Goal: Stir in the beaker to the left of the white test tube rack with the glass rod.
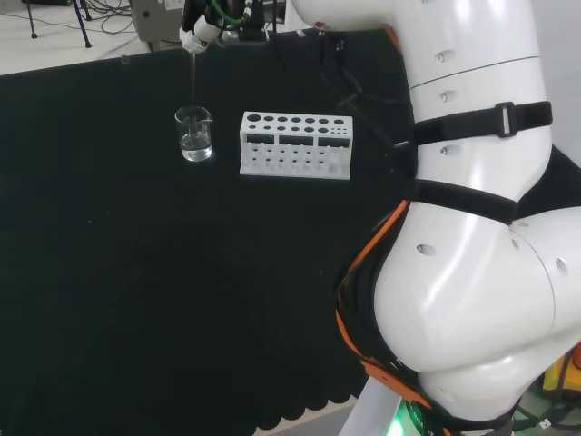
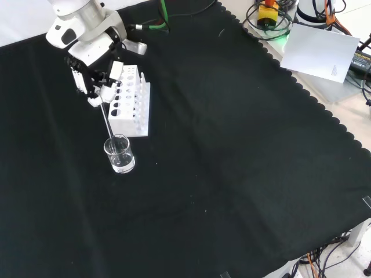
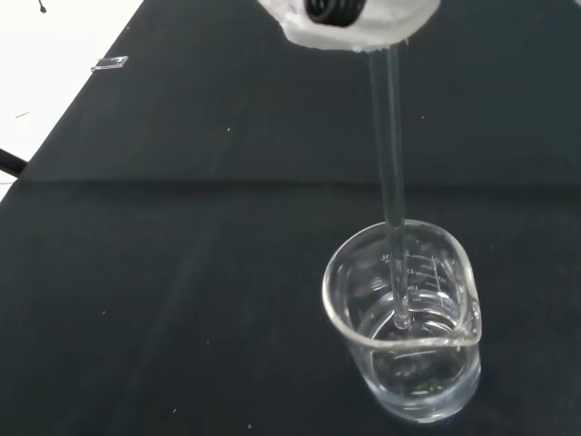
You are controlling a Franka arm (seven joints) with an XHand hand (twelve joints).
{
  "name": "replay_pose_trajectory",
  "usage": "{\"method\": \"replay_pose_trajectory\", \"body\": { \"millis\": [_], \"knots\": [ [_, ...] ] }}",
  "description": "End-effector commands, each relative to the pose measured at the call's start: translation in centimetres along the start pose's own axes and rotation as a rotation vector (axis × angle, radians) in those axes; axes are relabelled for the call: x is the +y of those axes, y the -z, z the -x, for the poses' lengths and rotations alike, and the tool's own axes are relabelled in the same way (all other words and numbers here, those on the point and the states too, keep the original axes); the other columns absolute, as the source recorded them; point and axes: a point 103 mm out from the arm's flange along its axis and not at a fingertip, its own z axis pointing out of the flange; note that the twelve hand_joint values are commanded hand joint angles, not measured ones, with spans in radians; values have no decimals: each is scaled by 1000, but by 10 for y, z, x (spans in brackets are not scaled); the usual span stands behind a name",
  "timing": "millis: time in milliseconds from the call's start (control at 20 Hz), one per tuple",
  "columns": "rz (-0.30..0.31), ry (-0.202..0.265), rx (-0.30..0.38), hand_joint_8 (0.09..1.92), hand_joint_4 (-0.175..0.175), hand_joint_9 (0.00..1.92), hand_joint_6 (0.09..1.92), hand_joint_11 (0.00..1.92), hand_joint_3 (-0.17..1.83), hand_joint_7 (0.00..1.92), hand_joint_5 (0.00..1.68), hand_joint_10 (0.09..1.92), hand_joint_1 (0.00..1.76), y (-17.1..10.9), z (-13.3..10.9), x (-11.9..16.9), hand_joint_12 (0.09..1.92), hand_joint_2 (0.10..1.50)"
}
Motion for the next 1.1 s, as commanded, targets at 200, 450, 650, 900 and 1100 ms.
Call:
{"method": "replay_pose_trajectory", "body": {
  "millis": [200,450,650,900,1100],
  "knots": [
    [-3,-63,-7,921,-175,1920,181,1815,-175,1578,1462,432,1236,3,31,-24,787,1028],
    [3,-72,-21,921,-175,1920,179,1815,-175,1578,1463,432,1236,9,28,-37,788,1028],
    [5,-54,-27,921,-175,1920,178,1815,-175,1578,1464,432,1236,8,17,-36,790,1028],
    [-2,0,-20,921,-175,1920,176,1815,-175,1578,1464,432,1236,2,-13,-22,791,1028],
    [-13,31,-12,920,-175,1920,175,1815,-175,1578,1465,433,1236,-5,-30,-3,792,1028]
  ]
}}
